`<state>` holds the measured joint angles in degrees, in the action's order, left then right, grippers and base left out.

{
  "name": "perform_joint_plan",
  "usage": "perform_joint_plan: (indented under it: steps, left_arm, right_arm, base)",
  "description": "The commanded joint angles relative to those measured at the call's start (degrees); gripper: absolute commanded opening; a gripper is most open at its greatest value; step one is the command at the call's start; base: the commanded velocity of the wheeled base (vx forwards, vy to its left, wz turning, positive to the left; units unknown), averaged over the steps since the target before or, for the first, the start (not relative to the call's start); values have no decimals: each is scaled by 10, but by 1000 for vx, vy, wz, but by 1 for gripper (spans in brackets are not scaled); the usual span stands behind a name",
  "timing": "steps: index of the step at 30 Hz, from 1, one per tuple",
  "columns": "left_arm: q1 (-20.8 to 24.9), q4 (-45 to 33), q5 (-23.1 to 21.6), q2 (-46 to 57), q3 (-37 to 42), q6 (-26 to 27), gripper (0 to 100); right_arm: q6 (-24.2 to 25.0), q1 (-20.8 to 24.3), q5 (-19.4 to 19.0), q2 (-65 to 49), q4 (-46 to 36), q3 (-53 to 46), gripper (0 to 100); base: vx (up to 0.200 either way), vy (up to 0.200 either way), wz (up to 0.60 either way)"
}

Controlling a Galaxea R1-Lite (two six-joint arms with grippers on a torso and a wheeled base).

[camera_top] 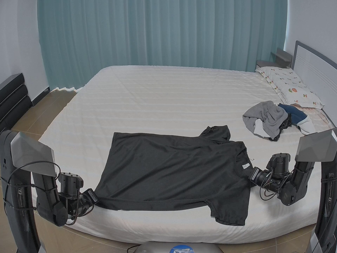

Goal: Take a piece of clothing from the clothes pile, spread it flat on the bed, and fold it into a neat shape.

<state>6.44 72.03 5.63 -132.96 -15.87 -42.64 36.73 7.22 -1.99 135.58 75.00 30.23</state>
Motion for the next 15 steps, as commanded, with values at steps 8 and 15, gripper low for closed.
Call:
perform_joint_plan:
  steps: [8, 15]
  left_arm:
    - [0, 0, 0, -8, 1, -1, 0]
    - [0, 0, -1, -8, 2, -1, 0]
  right_arm:
    - [-1, -15, -65, -88, 23, -120, 100]
    - [-10, 24, -93, -57, 24, -180, 100]
  base:
    - [0, 0, 0]
    - [0, 0, 0]
